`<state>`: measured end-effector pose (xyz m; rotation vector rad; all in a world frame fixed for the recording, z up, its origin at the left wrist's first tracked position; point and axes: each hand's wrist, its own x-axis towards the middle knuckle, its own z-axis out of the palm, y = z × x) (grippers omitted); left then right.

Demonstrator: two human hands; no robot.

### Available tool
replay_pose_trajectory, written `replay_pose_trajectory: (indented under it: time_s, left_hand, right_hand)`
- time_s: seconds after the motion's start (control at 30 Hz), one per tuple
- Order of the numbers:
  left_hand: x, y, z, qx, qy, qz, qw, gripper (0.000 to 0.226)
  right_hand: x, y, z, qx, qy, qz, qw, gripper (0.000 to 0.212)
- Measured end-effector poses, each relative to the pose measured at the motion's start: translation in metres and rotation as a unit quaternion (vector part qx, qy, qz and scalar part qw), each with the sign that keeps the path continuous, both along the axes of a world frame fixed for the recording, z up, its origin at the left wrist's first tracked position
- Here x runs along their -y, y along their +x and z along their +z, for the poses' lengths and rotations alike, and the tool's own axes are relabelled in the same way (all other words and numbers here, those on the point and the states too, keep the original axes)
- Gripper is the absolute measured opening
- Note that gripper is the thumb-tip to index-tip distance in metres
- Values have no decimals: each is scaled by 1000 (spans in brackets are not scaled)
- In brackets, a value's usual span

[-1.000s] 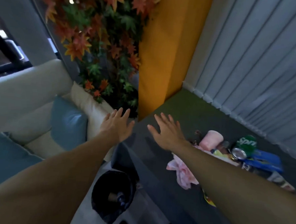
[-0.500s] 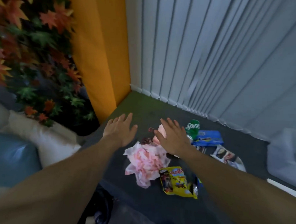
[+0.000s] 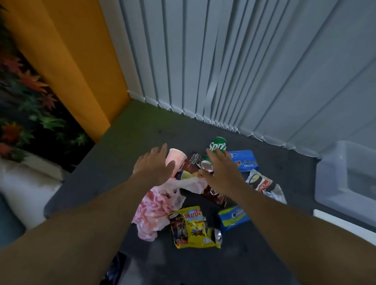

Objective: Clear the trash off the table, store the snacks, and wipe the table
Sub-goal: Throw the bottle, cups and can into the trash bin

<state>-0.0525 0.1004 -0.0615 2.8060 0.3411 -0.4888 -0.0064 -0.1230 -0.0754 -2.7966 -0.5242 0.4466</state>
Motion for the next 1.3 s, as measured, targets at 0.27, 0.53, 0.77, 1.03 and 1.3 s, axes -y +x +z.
replay_pose_trajectory:
  time_s: [0.27, 0.53, 0.77, 1.03, 1.3]
  left_hand:
    - [15, 21, -36, -44, -44, 29, 998, 82]
    - [22, 22, -64, -64, -74, 92, 991, 89]
    - [17, 19, -57, -16, -94, 106, 990, 77]
    - [-3, -2, -24, 37, -113, 133, 984, 76]
    - [-76, -72, 10, 71, -85, 192, 975, 71]
  right_hand:
    - [11, 26, -33, -33, -32, 47, 998, 82]
    - [9, 34, -49, 35, -15, 69, 997, 65]
    - [9, 35, -50, 65, 52, 66, 994, 58]
    - [-20, 23, -26, 66, 94, 96, 989, 59]
    - [-106, -14, -3, 84, 157, 168, 970, 54]
